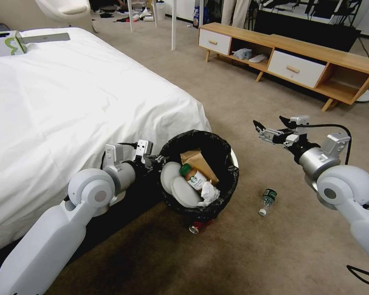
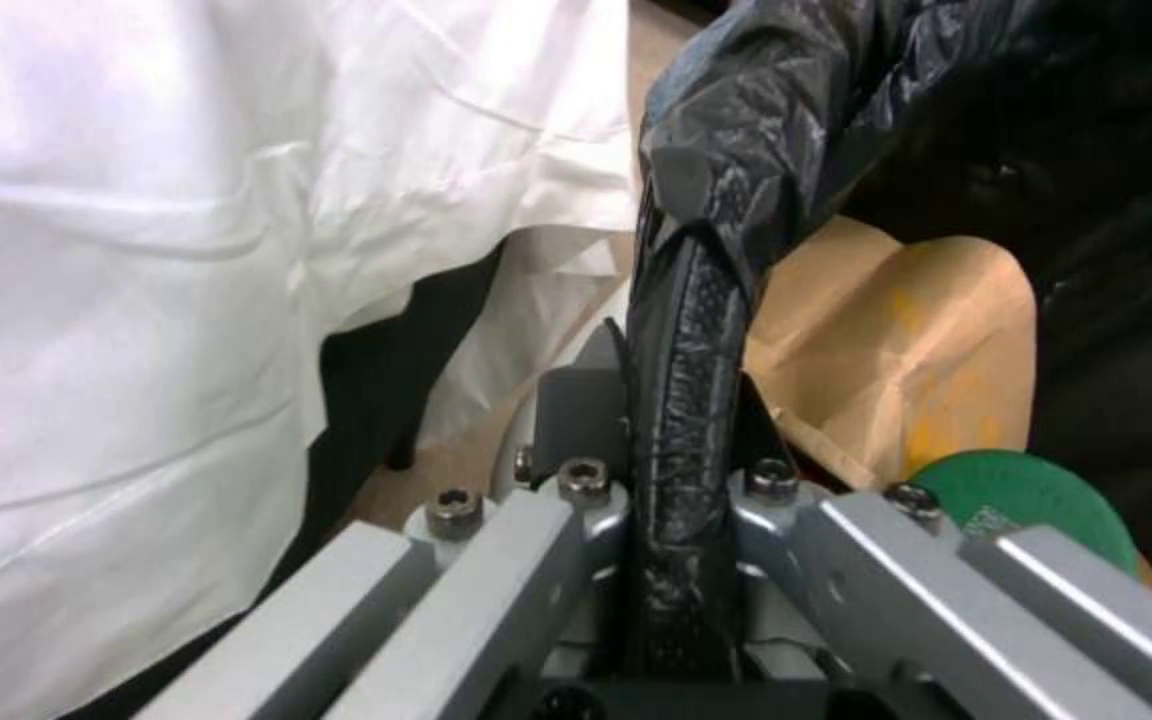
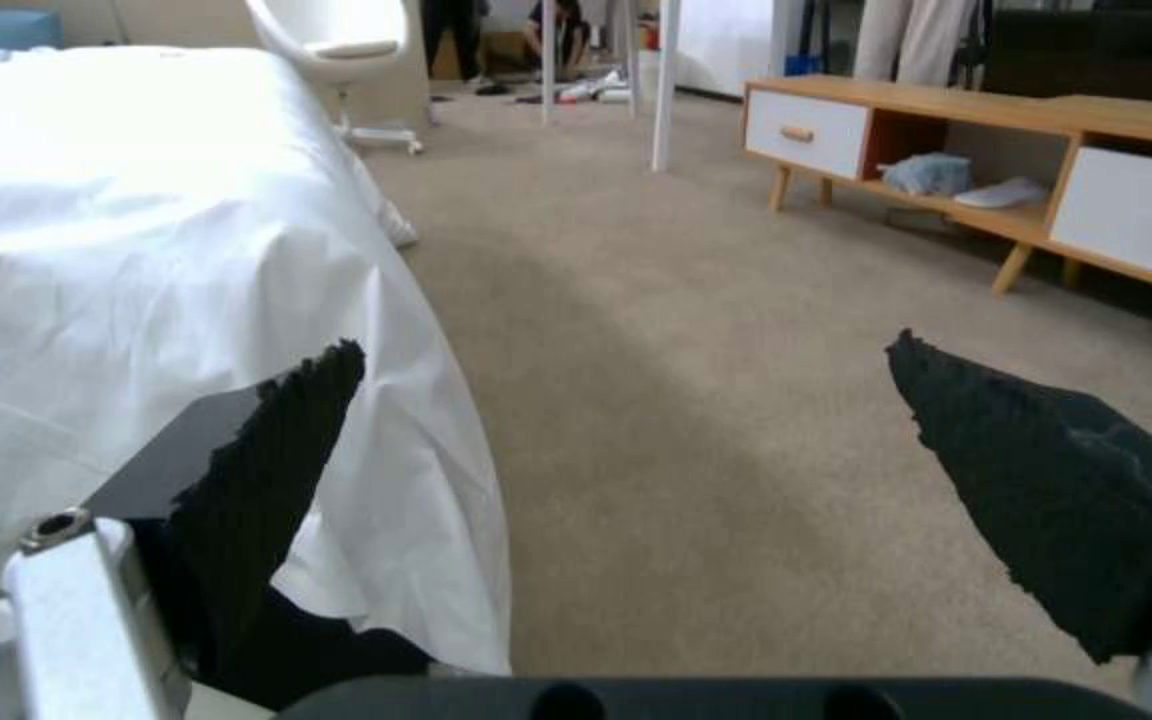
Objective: Pick up the trash bin and place the garbage on the floor into it.
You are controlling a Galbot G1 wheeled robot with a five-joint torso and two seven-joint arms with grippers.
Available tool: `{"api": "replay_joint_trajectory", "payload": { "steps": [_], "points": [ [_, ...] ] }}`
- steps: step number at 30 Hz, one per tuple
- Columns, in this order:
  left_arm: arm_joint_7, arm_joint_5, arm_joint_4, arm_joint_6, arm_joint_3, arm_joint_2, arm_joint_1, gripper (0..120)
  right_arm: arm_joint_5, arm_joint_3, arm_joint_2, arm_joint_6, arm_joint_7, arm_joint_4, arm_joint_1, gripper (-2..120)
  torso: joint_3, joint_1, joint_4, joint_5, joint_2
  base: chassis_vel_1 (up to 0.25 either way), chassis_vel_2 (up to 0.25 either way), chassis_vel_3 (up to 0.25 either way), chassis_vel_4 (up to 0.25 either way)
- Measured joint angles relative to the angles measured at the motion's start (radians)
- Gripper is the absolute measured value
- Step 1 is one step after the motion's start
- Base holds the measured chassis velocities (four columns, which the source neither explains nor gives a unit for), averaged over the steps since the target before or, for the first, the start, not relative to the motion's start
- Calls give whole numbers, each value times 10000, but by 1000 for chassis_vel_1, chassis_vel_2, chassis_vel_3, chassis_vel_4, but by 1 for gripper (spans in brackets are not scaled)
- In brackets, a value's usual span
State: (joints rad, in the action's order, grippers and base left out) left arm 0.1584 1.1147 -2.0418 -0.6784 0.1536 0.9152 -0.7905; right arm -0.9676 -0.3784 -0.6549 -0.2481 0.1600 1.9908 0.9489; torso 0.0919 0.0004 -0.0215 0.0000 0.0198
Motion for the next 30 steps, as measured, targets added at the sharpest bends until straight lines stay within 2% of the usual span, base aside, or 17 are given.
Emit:
{"api": "replay_joint_trajectory", "payload": {
  "steps": [9, 14, 22, 25, 30],
  "points": [
    [27, 149, -338, 2, 55, 1, 61, 2, 30, -17, -3, 1, 0, 7, 15, 100, 0, 0, -1, 0, 0, 0, 0, 0, 0],
    [42, 209, -617, -7, 266, -30, 64, 2, 59, 9, -46, -4, 7, -40, 17, 100, 0, 0, 0, 0, 0, 0, 0, 0, 0],
    [53, 374, -866, -102, 939, -38, 175, 2, 83, 24, -73, -124, 25, -54, 46, 100, 0, 0, 0, 0, 1, 0, 0, 0, 0],
    [65, 574, -889, -213, 1459, -6, 396, 2, 127, -3, -72, -234, 56, -106, 82, 100, 0, 0, 0, 0, 0, 0, 0, 0, 0],
    [227, 965, -695, -376, 1879, 71, 815, 2, 187, -16, -91, -390, 96, -223, 99, 100, 0, 0, 0, 0, 1, 0, 0, 0, 0]
  ]
}}
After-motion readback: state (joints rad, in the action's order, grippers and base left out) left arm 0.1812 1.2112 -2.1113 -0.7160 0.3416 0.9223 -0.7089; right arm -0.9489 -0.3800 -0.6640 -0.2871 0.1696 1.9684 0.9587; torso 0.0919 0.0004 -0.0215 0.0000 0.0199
